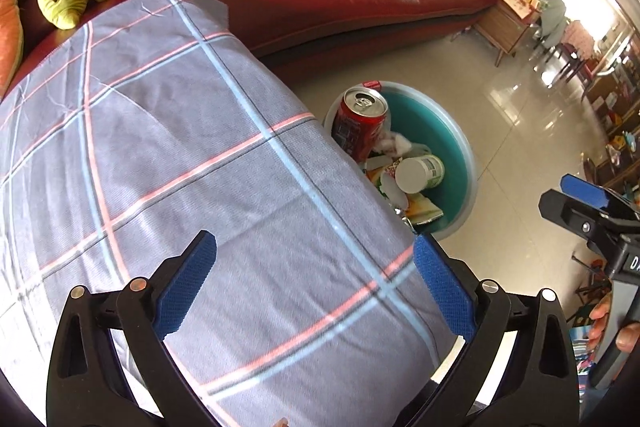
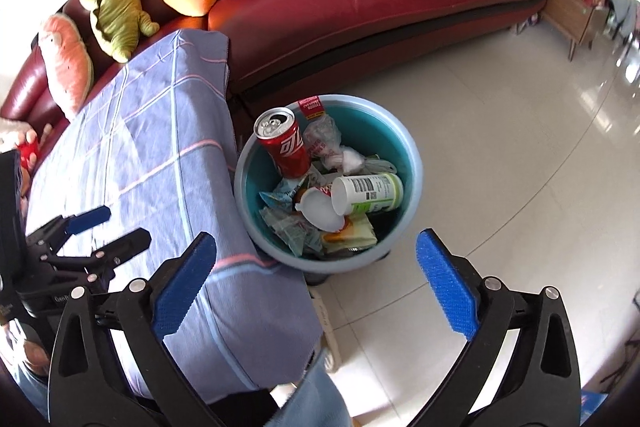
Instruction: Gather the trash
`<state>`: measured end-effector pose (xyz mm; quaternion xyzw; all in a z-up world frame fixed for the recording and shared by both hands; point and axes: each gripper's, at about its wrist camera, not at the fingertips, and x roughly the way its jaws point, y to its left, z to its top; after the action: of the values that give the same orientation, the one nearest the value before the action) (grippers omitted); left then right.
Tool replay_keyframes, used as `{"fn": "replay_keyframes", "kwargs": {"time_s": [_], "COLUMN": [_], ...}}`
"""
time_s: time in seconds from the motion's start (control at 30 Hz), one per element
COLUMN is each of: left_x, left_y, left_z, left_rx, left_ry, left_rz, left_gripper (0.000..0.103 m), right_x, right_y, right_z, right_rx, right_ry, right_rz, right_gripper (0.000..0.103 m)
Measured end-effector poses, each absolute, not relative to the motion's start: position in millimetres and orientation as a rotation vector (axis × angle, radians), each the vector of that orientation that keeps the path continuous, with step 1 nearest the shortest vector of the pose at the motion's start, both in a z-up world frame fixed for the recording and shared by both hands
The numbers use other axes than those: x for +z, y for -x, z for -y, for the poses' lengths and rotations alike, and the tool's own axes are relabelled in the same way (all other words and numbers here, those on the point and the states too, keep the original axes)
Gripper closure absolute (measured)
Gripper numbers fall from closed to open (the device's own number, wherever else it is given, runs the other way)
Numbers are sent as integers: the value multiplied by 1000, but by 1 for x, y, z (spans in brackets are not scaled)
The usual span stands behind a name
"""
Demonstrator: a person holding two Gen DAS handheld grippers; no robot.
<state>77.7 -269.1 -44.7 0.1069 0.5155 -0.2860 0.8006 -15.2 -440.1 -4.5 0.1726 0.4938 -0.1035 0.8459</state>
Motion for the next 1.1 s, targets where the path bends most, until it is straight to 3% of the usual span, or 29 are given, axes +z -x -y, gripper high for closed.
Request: {"fn": "replay_keyframes", "kwargs": {"time_s": [0.6, 1.1], "left_x": [-11, -14], "left_y": [-27, -25], "left_z": [238, 232], "left_rx": [-591, -576], "left_ry": [-228, -221], "left_rz": [-1005, -1019], "left_gripper": [4, 4], "right_x": [15, 14], "right_y": [68, 69], "right_z": [403, 394], "right_rx": [-295, -300], "right_ry": [-251, -219], "right_rz": [-1033, -1030], "right_gripper": [7, 7]}}
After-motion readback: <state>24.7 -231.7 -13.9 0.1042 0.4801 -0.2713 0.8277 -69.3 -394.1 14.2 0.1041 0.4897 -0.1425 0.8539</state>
